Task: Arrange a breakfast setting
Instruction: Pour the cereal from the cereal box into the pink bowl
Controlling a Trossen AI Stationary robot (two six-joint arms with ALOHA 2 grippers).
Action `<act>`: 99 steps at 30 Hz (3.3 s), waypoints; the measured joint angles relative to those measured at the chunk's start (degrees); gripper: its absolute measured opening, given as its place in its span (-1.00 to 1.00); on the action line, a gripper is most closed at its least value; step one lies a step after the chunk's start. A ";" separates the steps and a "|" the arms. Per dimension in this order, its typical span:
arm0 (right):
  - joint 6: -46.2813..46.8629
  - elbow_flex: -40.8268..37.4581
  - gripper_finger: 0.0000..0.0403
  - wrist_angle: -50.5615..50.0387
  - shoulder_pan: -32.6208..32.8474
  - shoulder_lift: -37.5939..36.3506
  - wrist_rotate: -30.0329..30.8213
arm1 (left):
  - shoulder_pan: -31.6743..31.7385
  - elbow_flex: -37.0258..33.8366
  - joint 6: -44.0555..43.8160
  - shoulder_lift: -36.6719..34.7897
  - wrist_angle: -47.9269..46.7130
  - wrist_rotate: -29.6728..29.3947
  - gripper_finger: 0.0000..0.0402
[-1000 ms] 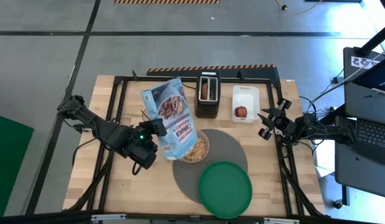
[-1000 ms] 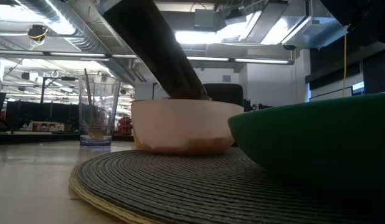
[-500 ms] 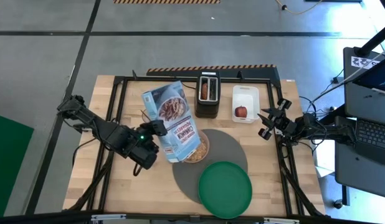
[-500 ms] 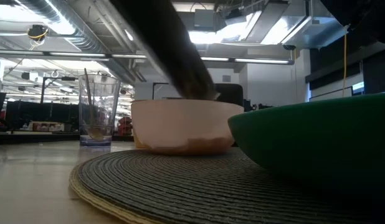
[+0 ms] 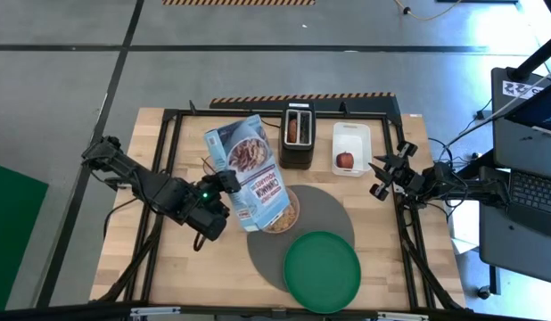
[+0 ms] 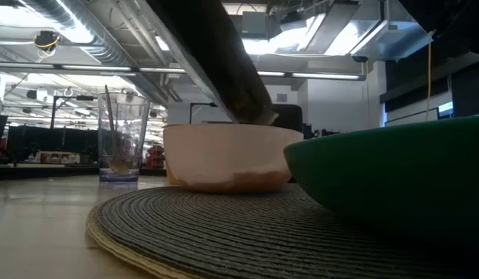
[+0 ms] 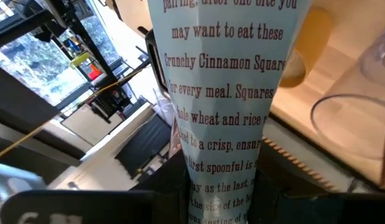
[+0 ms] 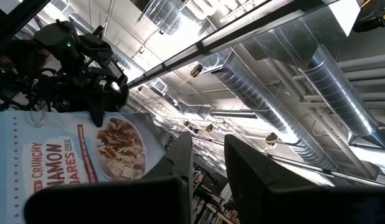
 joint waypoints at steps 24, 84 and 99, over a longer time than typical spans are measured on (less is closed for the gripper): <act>0.00 0.00 -0.69 0.31 -0.01 -0.01 -0.02 | 0.13 -0.01 10.20 1.67 1.23 -10.86 -0.52; 0.00 -0.02 -0.69 0.24 0.01 -0.01 -0.07 | 2.69 -3.61 4.79 4.18 -5.28 -19.91 -0.55; 0.00 -0.02 -0.69 0.35 0.01 -0.01 0.03 | 4.13 -3.68 3.97 5.01 -3.17 -21.31 -0.55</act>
